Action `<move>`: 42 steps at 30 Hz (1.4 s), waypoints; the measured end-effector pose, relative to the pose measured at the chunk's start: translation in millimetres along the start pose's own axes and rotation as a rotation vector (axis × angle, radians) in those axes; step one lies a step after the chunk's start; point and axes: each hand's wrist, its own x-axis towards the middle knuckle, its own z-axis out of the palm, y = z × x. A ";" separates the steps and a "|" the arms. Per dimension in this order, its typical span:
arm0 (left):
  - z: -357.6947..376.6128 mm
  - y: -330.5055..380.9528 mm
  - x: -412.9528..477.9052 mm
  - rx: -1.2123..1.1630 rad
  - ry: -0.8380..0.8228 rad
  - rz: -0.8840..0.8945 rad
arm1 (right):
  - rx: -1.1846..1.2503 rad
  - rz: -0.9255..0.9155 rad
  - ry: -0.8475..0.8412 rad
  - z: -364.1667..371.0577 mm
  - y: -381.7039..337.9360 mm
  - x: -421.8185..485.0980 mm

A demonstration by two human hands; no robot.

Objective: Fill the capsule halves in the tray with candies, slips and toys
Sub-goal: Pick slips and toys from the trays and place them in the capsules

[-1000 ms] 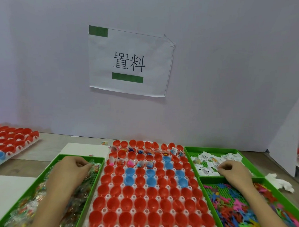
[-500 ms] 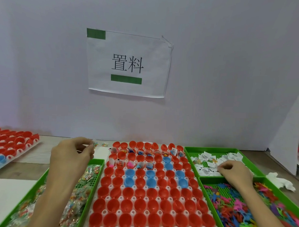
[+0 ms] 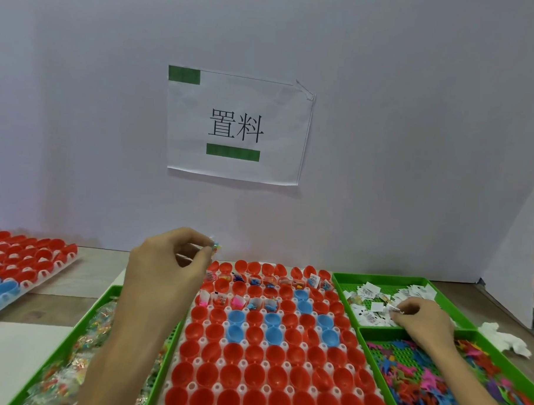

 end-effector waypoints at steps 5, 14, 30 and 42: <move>10.2 14.3 -8.1 -0.010 -0.060 0.071 | 0.064 0.000 -0.005 -2.4 -1.2 -2.0; 15.1 21.3 -12.6 -0.015 -0.106 0.114 | 0.234 -0.048 0.050 -2.4 9.4 2.2; 39.0 28.6 -22.5 -0.117 -0.223 0.056 | 0.567 -0.159 -0.122 -32.3 -77.1 -39.3; 57.0 36.7 -33.7 -0.426 -0.260 -0.040 | 0.617 -0.582 -0.743 -52.7 -148.6 -115.6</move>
